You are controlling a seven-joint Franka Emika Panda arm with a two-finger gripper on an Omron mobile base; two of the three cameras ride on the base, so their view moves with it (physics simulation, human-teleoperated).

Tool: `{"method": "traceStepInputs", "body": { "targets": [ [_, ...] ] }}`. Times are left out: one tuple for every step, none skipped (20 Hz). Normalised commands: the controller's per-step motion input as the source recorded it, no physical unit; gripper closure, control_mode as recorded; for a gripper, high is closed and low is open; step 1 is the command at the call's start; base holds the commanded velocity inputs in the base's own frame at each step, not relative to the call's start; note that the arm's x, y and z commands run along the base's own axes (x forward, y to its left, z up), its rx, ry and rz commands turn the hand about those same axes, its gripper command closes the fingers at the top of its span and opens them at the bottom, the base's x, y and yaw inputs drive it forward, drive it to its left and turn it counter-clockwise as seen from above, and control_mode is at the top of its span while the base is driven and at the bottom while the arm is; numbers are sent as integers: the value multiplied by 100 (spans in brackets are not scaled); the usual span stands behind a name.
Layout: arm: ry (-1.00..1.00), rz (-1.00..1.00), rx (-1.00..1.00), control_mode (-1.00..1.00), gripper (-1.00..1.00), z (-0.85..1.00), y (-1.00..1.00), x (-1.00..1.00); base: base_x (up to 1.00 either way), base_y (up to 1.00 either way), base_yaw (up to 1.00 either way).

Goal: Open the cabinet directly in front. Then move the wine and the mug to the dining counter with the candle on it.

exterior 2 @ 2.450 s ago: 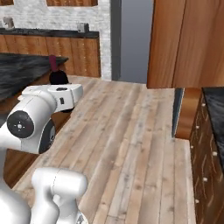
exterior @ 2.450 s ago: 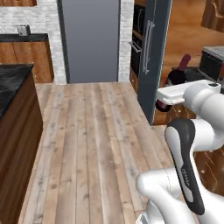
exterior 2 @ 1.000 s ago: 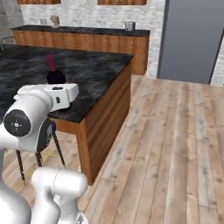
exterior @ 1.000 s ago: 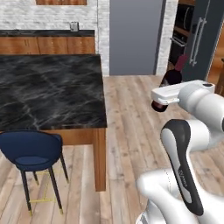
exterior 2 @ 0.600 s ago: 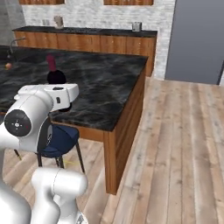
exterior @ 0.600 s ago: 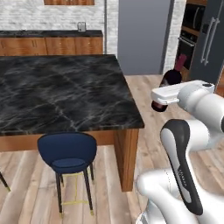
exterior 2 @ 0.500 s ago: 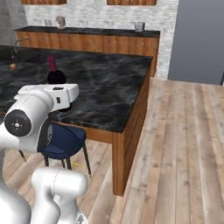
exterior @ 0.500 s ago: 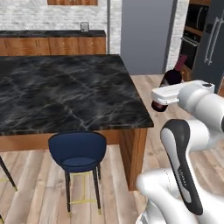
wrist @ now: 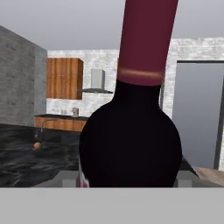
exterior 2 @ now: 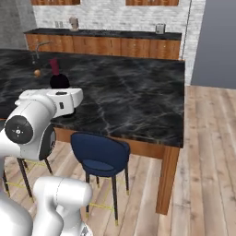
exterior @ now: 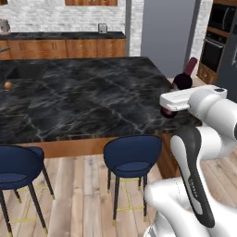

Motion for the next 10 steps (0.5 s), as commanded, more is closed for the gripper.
{"method": "traceStepInputs", "body": {
  "targets": [
    [0, 0, 0, 100, 100, 0, 0, 0, -21, 100, -12],
    [0, 0, 0, 100, 100, 0, 0, 0, -18, 100, -15],
    [0, 0, 0, 100, 100, 0, 0, 0, -22, 100, -15],
    [0, 0, 0, 100, 100, 0, 0, 0, -47, 100, -15],
    [0, 0, 0, 100, 100, 0, 0, 0, -69, 100, -14],
    [0, 0, 0, 100, 100, 0, 0, 0, -86, 100, -14],
    [0, 0, 0, 100, 100, 0, 0, 0, -89, 100, -13],
    [0, 0, 0, 100, 100, 0, 0, 0, -86, 100, -13],
    [0, 0, 0, 100, 100, 0, 0, 0, -81, 100, -13],
    [0, 0, 0, 100, 100, 0, 0, 0, -79, 100, -13]
  ]
}}
